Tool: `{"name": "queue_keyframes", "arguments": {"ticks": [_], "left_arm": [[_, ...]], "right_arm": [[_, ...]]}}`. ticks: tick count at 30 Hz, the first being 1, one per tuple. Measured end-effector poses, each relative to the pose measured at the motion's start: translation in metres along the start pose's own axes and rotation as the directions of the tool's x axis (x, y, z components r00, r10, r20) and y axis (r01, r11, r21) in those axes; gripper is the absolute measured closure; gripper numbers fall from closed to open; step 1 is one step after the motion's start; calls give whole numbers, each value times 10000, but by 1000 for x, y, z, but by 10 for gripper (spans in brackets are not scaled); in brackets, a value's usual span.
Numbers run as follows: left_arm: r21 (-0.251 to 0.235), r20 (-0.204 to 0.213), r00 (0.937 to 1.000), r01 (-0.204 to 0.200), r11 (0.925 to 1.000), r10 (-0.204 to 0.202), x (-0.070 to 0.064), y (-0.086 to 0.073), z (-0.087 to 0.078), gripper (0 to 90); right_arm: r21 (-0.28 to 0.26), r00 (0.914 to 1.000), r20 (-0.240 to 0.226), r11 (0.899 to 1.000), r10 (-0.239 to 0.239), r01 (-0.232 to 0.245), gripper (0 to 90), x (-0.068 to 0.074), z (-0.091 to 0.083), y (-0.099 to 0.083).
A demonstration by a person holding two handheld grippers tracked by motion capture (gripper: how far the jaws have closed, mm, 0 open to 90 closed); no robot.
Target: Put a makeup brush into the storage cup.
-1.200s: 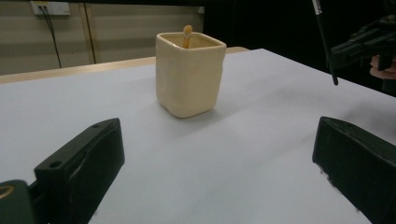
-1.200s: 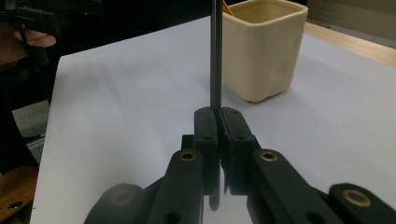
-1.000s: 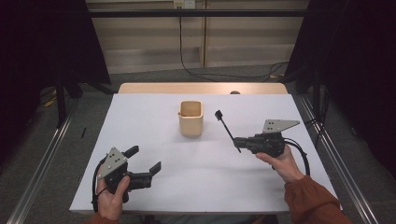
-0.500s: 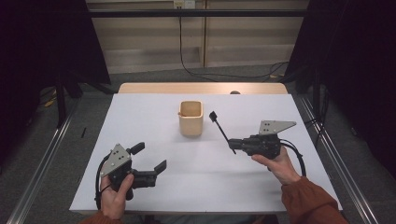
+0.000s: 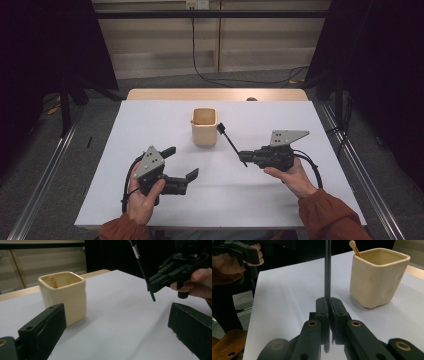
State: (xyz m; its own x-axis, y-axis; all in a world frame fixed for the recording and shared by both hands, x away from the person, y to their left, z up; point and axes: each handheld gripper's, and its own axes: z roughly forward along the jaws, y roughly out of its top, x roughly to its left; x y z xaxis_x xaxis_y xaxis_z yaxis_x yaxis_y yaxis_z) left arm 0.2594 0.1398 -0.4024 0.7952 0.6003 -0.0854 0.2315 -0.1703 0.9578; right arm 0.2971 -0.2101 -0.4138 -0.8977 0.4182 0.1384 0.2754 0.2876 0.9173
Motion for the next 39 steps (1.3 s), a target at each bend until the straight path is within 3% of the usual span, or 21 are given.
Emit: {"name": "queue_keyframes", "arguments": {"ticks": [10, 18, 22, 27, 31, 39], "left_arm": [[-49, 525, 9984, -193, 9998, 195, -13, 13, 24, 21], [-226, 761, 9971, -26, 9997, 43, -17, 22, 37, 22], [-434, 918, 9958, 61, 9990, -20, -17, 27, 41, 22], [-351, 1043, 9945, -84, 9993, 121, -21, 32, 47, 22], [-295, 1435, 9895, -118, 9995, 159, -23, 32, 52, 23], [-464, 1588, 9872, -50, 9989, 123, -25, 37, 59, 45]], "right_arm": [[-102, 9998, -172, 9999, -46, 44, 859, 6, 3, 2], [-134, 9996, -249, 9999, -93, 90, 858, 9, 7, 3], [-151, 9996, -276, 9998, -98, 94, 858, 10, 8, 4], [-203, 9995, -307, 9998, -94, 88, 858, 11, 9, 4], [-226, 9995, -304, 9997, -117, 110, 858, 13, 10, 4], [-242, 9993, -364, 9997, -95, 86, 858, 14, 12, 4]]}}
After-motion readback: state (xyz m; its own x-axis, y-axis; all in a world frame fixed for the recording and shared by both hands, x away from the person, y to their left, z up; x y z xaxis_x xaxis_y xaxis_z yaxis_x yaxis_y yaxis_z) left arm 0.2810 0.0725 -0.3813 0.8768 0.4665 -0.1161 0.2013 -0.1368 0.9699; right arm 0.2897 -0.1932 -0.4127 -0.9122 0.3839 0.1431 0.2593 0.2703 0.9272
